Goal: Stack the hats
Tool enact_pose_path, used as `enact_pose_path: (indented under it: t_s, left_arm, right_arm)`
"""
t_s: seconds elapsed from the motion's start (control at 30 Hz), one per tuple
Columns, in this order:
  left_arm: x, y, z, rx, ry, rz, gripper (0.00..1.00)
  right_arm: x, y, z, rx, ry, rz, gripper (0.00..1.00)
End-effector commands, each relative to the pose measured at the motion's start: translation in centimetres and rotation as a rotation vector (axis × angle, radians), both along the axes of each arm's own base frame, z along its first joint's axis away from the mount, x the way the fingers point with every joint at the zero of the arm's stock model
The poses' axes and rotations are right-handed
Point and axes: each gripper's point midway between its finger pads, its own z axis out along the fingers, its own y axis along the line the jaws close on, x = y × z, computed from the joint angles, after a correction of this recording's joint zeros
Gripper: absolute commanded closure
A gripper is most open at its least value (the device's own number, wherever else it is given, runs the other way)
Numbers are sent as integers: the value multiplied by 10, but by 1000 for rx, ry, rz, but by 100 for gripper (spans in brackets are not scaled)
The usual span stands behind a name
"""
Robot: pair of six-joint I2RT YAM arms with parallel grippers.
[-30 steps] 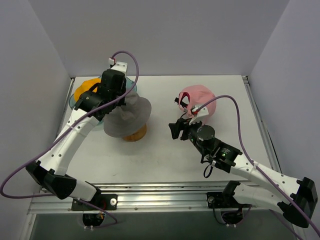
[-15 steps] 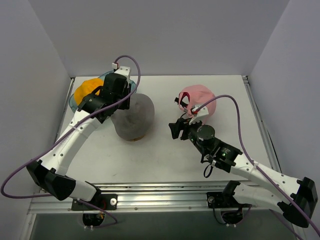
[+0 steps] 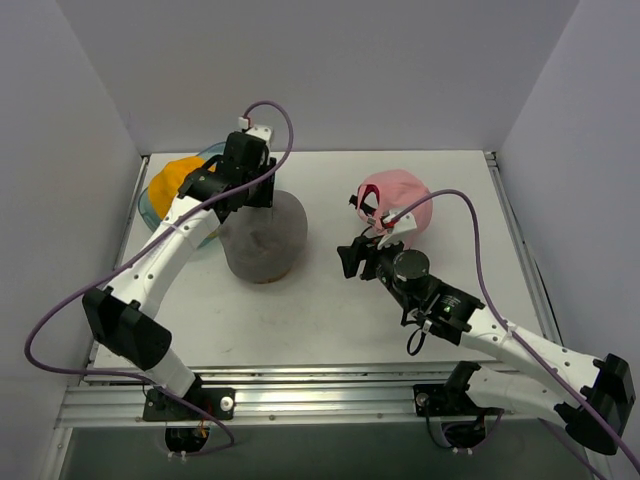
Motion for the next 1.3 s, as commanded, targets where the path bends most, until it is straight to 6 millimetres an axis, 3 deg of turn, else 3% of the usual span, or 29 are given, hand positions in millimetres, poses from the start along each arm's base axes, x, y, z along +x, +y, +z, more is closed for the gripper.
enact_pose_path:
  t_s: [0.0, 0.17, 0.43, 0.93, 1.1, 1.27]
  left_arm:
    - [11, -15, 13, -42, -28, -38, 50]
    - [15, -12, -3, 7, 7, -21, 51]
    - [12, -35, -15, 34, 27, -65, 51]
    - [19, -54, -37, 32, 78, -79, 51]
    - [15, -68, -22, 14, 44, -114, 51]
    - [10, -59, 28, -8, -33, -90, 50]
  right_arm:
    - [3, 5, 24, 33, -41, 1, 38]
    - [3, 4, 25, 38, -47, -3, 38]
    - [1, 3, 26, 42, -49, -2, 38]
    - [0, 3, 29, 45, -51, 1, 38]
    - [1, 3, 29, 44, -53, 0, 38]
    - [1, 2, 30, 43, -54, -1, 38]
